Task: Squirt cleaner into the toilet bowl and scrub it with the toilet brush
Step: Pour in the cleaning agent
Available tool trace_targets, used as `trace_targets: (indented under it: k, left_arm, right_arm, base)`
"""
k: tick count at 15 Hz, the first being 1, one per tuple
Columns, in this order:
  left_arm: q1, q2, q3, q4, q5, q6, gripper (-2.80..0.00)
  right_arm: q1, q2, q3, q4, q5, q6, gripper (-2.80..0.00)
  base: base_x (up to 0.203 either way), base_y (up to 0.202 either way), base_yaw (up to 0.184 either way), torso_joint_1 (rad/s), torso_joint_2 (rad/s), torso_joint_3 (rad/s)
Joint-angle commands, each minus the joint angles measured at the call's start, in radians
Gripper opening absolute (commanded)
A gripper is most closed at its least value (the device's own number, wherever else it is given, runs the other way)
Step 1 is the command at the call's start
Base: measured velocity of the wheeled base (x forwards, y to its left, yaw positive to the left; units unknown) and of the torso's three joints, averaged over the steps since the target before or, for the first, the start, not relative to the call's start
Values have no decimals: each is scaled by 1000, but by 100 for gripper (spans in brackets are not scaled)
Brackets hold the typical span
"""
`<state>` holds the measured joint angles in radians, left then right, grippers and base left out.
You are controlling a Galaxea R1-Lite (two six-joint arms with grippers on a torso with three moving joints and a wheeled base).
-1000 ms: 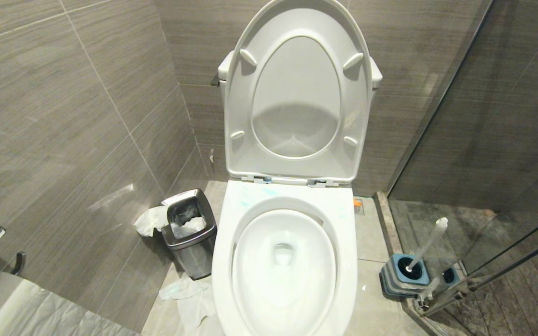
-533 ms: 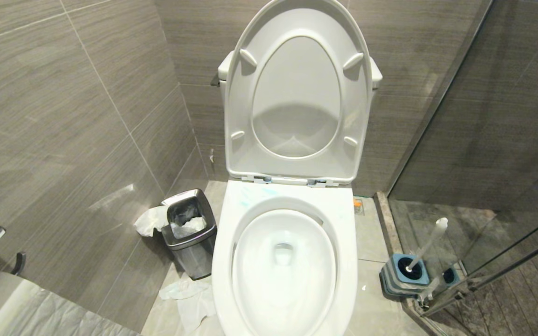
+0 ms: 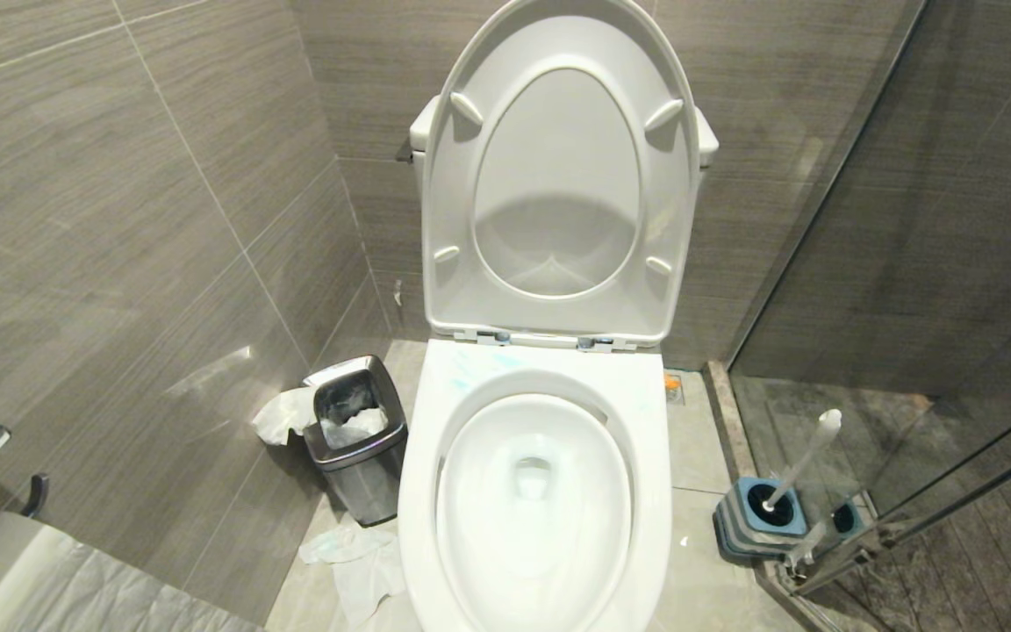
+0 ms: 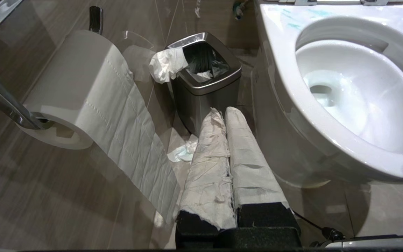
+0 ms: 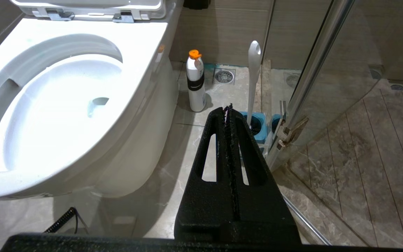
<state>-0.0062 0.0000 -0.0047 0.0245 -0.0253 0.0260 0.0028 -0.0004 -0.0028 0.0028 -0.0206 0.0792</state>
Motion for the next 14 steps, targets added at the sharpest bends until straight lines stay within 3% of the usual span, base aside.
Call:
trace_targets:
  k: [1, 14]
  left_arm:
    - [0, 2, 3, -12, 2, -6, -280]
    - [0, 2, 4, -17, 15, -11, -280]
  right_arm:
    - [0, 0, 0, 2, -2, -1, -280]
    - [0, 0, -3, 9, -2, -1, -280]
  base:
    - [0, 0, 0, 0, 0, 0]
    - [0, 0, 0, 1, 0, -4]
